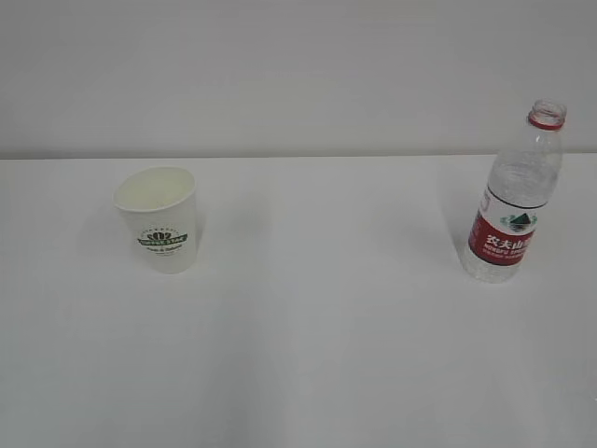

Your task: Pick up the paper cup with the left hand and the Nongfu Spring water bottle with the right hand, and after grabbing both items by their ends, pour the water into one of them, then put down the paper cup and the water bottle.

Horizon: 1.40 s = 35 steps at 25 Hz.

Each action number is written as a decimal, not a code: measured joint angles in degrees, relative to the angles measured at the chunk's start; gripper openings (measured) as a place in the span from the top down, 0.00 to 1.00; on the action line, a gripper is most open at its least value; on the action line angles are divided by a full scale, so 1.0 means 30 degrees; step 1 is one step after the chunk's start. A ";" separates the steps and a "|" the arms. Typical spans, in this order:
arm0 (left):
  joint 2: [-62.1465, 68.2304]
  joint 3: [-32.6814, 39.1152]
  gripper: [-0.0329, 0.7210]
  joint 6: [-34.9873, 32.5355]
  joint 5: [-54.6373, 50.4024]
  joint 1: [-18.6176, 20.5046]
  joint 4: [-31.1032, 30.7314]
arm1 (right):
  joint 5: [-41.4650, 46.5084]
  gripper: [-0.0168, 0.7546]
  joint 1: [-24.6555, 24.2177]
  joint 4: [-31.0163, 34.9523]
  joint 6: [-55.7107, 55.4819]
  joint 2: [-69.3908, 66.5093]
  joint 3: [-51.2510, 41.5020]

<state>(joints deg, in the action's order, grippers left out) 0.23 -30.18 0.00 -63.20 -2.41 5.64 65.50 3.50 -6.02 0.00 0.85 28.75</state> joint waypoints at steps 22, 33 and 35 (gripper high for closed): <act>0.0036 -0.0126 0.28 0.0000 0.5128 0.0000 0.0005 | -0.6922 0.23 0.0000 -0.0071 -0.0491 0.0000 0.0217; 0.3422 -0.0157 0.30 0.0000 0.8681 0.0000 -0.0024 | -0.9749 0.23 0.0000 -0.0103 -0.0560 -0.3101 0.0217; 0.4190 -0.0157 0.30 0.0000 0.9146 0.0000 -0.0024 | -1.0085 0.23 0.0000 -0.0105 -0.0560 -0.3556 0.0217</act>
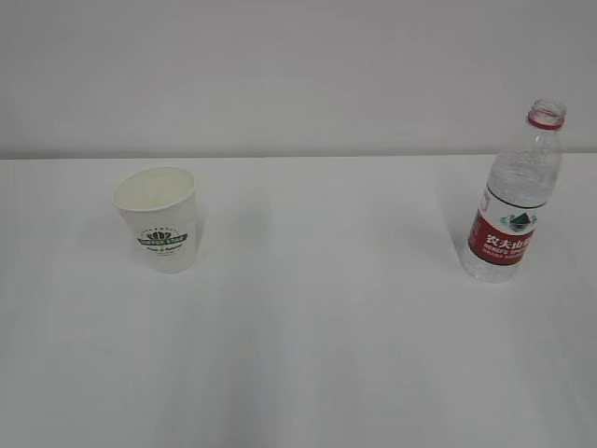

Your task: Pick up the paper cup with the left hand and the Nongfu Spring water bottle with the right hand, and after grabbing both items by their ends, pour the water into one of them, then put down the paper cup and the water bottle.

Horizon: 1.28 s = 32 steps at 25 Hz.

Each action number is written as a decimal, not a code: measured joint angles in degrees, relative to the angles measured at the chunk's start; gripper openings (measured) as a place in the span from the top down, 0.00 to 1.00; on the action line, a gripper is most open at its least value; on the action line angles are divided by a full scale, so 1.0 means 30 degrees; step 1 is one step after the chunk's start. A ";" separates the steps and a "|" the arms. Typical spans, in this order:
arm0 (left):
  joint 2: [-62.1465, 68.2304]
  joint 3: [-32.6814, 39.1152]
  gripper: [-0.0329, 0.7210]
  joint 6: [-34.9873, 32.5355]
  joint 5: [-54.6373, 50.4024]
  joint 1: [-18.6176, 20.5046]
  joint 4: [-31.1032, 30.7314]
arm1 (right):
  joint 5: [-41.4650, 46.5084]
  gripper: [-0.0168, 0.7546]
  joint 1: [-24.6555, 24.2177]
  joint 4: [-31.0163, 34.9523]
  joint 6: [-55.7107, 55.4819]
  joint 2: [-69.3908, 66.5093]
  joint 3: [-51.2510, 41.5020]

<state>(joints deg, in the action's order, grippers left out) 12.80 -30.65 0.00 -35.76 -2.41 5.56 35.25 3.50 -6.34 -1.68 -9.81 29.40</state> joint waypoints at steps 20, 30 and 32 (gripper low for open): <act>0.5759 0.0000 0.30 0.0000 0.5848 0.0000 -0.0034 | -0.5758 0.23 0.0000 -0.0034 -0.0040 -0.4831 0.0000; 0.7522 0.0000 0.31 0.0000 0.8275 0.0000 -0.0034 | -0.8696 0.23 0.0000 -0.0034 -0.0040 -0.7547 0.0000; 0.7709 0.0000 0.31 0.0000 0.8303 0.0000 -0.0034 | -0.9184 0.23 0.0000 -0.0034 -0.0040 -0.7866 0.0000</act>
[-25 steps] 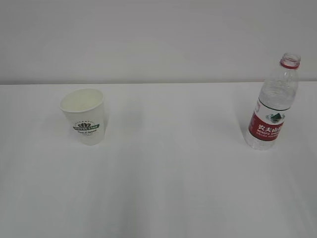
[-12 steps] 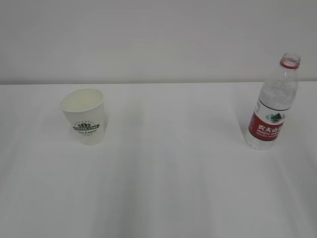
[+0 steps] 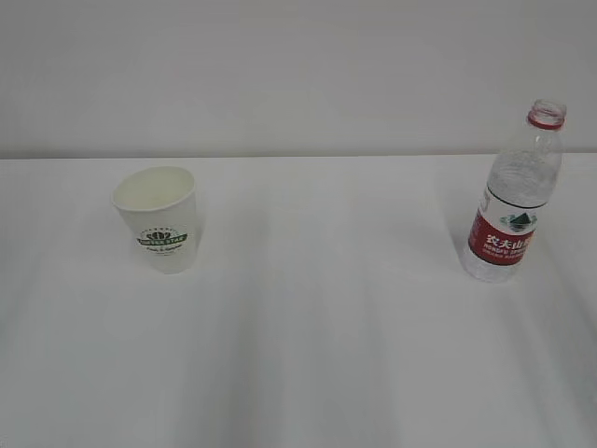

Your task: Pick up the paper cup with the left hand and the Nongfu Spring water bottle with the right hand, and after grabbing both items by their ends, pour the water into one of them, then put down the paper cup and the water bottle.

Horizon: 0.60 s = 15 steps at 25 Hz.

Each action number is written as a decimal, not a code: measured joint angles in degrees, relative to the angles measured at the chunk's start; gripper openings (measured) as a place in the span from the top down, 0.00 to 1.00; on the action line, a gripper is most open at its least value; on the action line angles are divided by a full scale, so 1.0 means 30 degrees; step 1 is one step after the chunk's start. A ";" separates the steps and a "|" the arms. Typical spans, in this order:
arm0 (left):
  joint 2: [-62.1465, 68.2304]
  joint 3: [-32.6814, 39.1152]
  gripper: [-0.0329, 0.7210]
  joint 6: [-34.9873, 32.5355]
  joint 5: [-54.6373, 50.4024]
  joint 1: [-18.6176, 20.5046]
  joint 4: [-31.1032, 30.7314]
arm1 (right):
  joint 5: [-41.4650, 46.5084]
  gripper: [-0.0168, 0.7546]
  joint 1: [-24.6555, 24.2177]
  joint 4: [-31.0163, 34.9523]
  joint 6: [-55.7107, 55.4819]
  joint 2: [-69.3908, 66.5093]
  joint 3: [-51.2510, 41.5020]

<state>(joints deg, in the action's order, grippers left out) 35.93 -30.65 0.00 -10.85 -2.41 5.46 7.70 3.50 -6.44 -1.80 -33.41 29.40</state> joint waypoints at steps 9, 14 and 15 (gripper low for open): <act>0.0121 0.0000 0.31 0.0000 0.0486 0.0000 0.0000 | -0.1966 0.23 0.0000 0.0000 0.0000 -0.1106 0.0000; 0.0121 0.0000 0.31 0.0000 0.0692 0.0000 0.0000 | -0.2370 0.23 0.0000 0.0000 0.0000 -0.1923 0.0000; 0.0121 0.0000 0.31 0.0000 0.0692 0.0000 0.0000 | -0.2455 0.23 0.0000 0.0000 0.0000 -0.2080 0.0000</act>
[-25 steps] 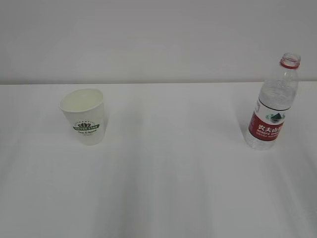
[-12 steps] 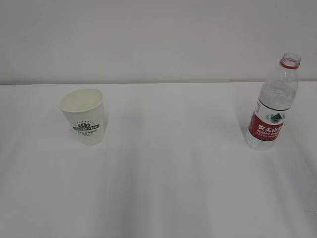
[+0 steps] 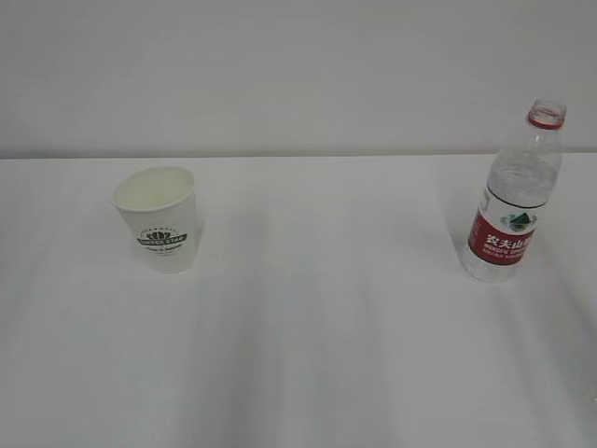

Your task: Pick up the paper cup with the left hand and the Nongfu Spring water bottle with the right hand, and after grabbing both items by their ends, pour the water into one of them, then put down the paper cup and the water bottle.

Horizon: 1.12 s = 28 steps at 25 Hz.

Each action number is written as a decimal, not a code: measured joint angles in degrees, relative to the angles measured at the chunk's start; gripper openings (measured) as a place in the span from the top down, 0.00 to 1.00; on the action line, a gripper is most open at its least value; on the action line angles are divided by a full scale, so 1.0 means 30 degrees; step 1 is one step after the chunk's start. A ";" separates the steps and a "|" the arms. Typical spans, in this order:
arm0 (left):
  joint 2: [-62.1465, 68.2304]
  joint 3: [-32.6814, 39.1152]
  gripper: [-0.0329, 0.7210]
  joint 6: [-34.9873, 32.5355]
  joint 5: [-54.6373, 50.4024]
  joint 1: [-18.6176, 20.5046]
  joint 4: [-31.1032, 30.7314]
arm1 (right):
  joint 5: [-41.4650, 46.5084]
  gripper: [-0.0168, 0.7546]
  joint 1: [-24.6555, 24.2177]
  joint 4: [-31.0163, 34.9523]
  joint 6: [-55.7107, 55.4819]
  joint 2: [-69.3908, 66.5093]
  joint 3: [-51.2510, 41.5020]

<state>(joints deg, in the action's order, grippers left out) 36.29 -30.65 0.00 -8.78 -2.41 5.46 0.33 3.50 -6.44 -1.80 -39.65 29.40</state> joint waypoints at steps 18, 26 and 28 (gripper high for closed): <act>0.3095 0.0000 0.33 0.0000 0.2492 0.0000 -0.1280 | -0.1334 0.23 0.0000 -0.0002 -0.0315 -0.0643 0.0000; 0.6544 0.0000 0.33 0.0000 0.5520 -0.0044 -0.0410 | -0.3231 0.23 0.0000 -0.0002 -0.0349 -0.2637 0.0000; 0.6984 0.0000 0.33 0.0000 0.6015 -0.0044 -0.0218 | -0.3512 0.23 0.0000 -0.0002 -0.0346 -0.3212 0.0000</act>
<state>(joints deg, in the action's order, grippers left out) 57.25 -30.65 0.00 9.27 -2.54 4.81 -10.20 3.50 -6.45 -2.84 -49.28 29.40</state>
